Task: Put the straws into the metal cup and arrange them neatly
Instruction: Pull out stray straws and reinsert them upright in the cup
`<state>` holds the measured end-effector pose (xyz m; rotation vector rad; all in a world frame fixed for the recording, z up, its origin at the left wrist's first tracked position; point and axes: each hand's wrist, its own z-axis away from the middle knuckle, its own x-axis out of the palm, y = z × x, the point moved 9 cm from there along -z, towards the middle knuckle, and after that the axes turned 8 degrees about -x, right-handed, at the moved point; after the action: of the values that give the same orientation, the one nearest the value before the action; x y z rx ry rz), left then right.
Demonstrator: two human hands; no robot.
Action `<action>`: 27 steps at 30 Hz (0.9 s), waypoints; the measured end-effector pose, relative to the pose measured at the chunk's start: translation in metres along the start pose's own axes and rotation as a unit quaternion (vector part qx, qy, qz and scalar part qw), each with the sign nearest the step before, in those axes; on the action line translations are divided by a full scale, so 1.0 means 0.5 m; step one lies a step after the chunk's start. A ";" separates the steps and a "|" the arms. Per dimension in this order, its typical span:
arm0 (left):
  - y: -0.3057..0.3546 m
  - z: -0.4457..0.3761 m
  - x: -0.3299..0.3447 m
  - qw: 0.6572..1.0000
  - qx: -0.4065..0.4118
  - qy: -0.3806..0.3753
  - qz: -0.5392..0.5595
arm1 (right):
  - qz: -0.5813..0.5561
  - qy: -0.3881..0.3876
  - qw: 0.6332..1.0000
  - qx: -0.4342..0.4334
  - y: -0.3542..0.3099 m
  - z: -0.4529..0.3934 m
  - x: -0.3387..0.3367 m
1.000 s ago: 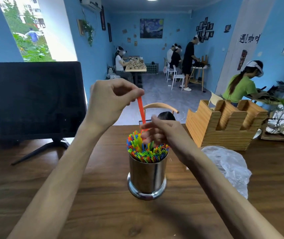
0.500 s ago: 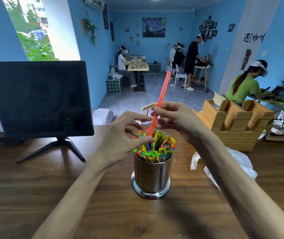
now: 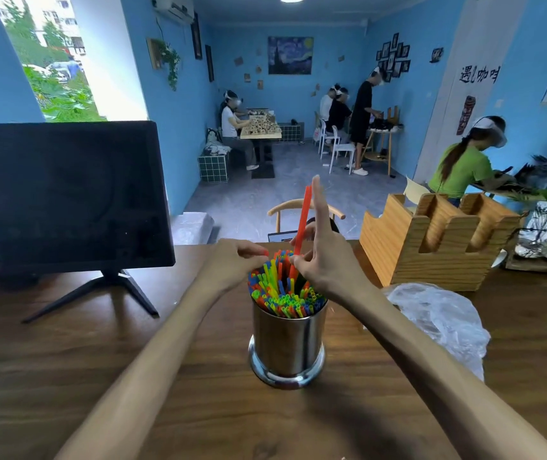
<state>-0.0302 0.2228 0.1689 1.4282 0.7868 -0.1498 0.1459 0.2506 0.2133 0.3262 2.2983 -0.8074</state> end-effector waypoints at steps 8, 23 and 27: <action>0.023 -0.005 -0.007 0.998 0.022 -0.018 -0.055 | -0.008 -0.035 0.999 0.006 -0.002 0.006 0.010; 0.167 0.078 -0.171 0.967 0.189 0.122 0.116 | 0.045 -0.115 0.992 -0.022 -0.005 0.020 0.034; 0.197 0.121 -0.233 0.930 0.240 0.208 0.187 | -0.022 -0.036 0.999 -0.011 -0.013 0.020 0.002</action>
<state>-0.0402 0.1433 0.3124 2.0918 0.8344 0.2847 0.1475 0.2393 0.2097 0.2349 2.2521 -0.8028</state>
